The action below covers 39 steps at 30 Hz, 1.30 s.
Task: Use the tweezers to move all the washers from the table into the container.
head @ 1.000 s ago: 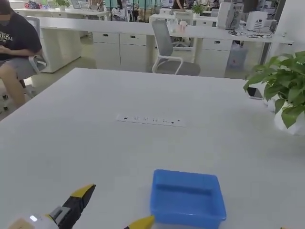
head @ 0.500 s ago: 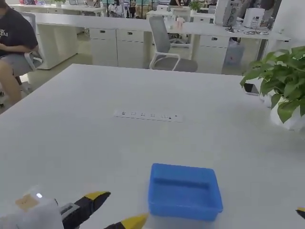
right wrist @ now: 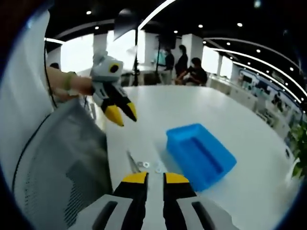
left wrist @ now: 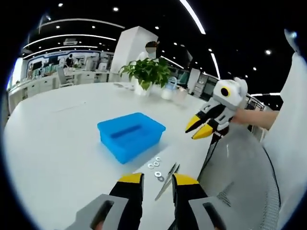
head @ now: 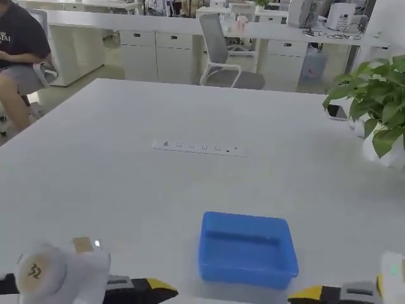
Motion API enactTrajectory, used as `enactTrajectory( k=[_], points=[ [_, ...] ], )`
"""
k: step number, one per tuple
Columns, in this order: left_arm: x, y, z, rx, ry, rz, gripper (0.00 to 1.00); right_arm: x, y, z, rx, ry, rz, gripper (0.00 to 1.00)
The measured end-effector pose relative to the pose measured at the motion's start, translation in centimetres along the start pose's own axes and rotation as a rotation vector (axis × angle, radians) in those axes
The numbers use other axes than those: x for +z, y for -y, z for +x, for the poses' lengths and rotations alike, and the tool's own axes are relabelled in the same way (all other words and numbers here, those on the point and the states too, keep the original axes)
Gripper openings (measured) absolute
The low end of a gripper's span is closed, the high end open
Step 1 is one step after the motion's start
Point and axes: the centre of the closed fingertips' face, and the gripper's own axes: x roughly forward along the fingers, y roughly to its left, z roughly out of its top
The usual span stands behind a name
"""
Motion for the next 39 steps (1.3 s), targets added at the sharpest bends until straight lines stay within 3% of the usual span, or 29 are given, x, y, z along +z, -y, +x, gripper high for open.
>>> enactTrajectory(
  k=[1,6,15,20,23,30,36,39],
  points=[
    [-0.5,0.1,0.4,-0.008,-0.036,0.027,0.21,-0.3,-0.4,0.7,0.029,-0.025,-0.016,0.09],
    [-2.3,0.9,1.9,-0.060,-0.121,0.060,0.19,-1.8,-1.4,2.7,0.095,-0.119,-0.100,0.10],
    [-4.1,1.7,3.1,-0.076,-0.234,0.156,0.16,-2.8,-2.0,4.4,0.145,-0.184,-0.134,0.12],
    [-4.7,1.5,3.5,-0.066,-0.279,0.188,0.15,-3.2,-2.2,5.1,0.170,-0.222,-0.164,0.12],
    [-5.4,1.1,3.8,-0.060,-0.331,0.251,0.14,-3.6,-2.5,5.5,0.189,-0.251,-0.186,0.13],
    [-5.9,0.5,4.4,-0.037,-0.391,0.337,0.07,-4.6,-2.9,6.4,0.210,-0.316,-0.234,0.14],
    [-6.7,0.1,4.4,-0.034,-0.430,0.412,0.01,-5.0,-3.0,6.7,0.209,-0.322,-0.227,0.13],
    [-6.9,0.1,4.4,-0.035,-0.433,0.439,0.00,-4.8,-3.2,6.7,0.218,-0.298,-0.189,0.14]
  ],
)
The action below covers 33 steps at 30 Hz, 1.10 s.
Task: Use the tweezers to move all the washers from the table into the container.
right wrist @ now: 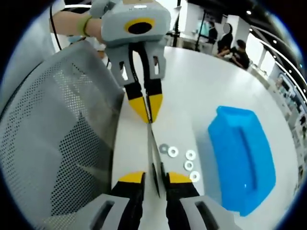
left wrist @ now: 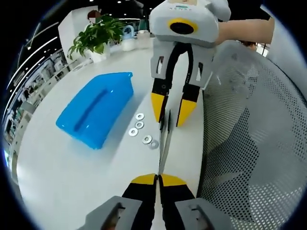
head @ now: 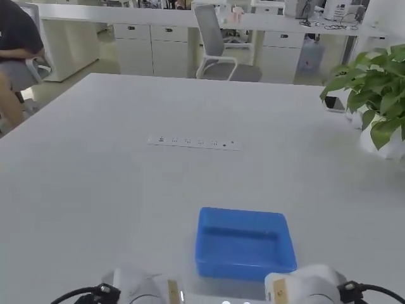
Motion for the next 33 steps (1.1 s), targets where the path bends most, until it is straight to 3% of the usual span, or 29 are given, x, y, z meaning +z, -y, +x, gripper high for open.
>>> enactTrajectory(
  k=[5,10,15,19,26,33],
  points=[
    [0.2,0.1,-0.4,0.005,-0.003,0.042,0.00,-0.2,0.1,0.1,-0.005,0.004,0.002,0.14],
    [0.6,0.1,-2.0,0.044,-0.033,0.153,0.00,0.2,-0.1,0.0,-0.008,0.027,0.000,0.13],
    [1.0,0.5,-3.3,0.052,-0.033,0.180,0.00,1.0,-0.4,0.0,-0.014,0.062,-0.015,0.13],
    [2.6,1.0,-5.1,0.061,0.009,0.165,0.00,1.4,-0.5,0.0,-0.025,0.083,-0.021,0.12],
    [5.5,2.0,-6.4,0.069,0.077,0.144,0.00,2.3,-0.6,-0.2,-0.062,0.117,-0.059,0.08],
    [7.4,2.5,-6.8,0.071,0.094,0.191,0.00,3.2,-0.5,-0.3,-0.077,0.151,-0.066,0.08]
  ],
)
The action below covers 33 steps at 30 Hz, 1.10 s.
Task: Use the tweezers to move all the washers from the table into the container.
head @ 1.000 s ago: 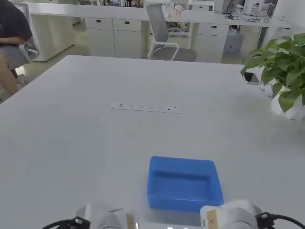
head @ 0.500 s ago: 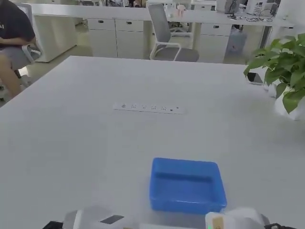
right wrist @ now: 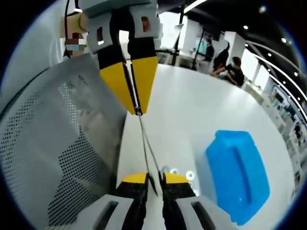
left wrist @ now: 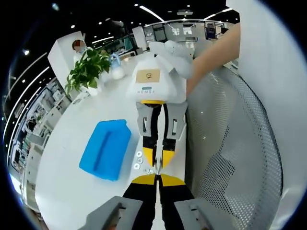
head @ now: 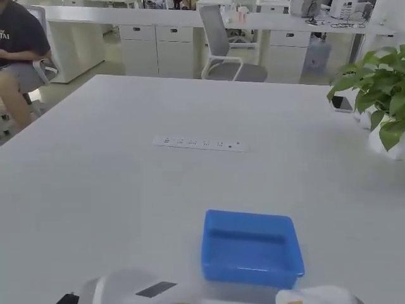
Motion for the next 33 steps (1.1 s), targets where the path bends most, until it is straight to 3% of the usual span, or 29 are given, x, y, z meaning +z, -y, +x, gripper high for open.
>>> enactTrajectory(
  k=[6,18,22,27,29,33],
  points=[
    [1.5,0.2,-0.4,0.006,0.026,0.022,0.00,1.2,0.3,0.2,-0.016,0.034,-0.013,0.07],
    [1.3,-1.8,-1.1,0.018,0.026,0.007,0.00,2.6,0.9,1.1,-0.013,0.081,0.028,0.07],
    [0.6,-2.3,-0.8,0.003,-0.023,0.018,0.00,2.5,1.2,1.5,0.000,0.094,0.123,0.07],
    [0.6,-3.2,-0.3,-0.043,-0.039,0.029,0.00,2.2,1.4,1.6,0.012,0.095,0.176,0.07],
    [0.9,-3.3,-0.1,-0.082,-0.033,0.016,0.00,2.2,1.5,1.5,0.016,0.094,0.199,0.07],
    [1.5,-3.9,0.4,-0.114,-0.027,0.011,0.00,2.3,1.7,1.1,0.012,0.092,0.211,0.09]
  ],
)
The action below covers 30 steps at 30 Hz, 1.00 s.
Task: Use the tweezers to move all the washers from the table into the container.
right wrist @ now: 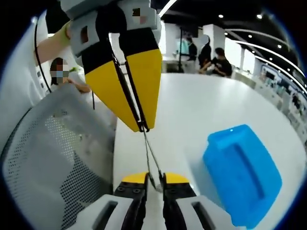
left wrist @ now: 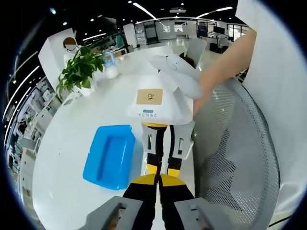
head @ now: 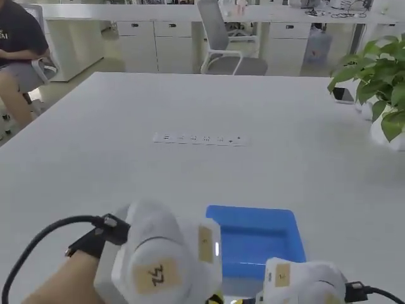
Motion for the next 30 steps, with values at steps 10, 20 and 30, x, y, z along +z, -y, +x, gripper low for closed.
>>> enactTrajectory(
  k=[10,20,30],
  points=[
    [1.0,0.0,1.2,-0.069,0.057,-0.063,0.00,2.4,0.2,-1.3,0.002,0.037,-0.001,0.03],
    [0.6,-1.4,-1.2,0.087,0.386,-0.522,0.28,2.5,1.6,-1.3,-0.017,0.106,0.217,0.02],
    [-2.9,0.8,-2.8,0.286,0.463,-0.695,0.57,1.9,3.3,-2.2,-0.025,0.209,0.451,0.01]
  ],
)
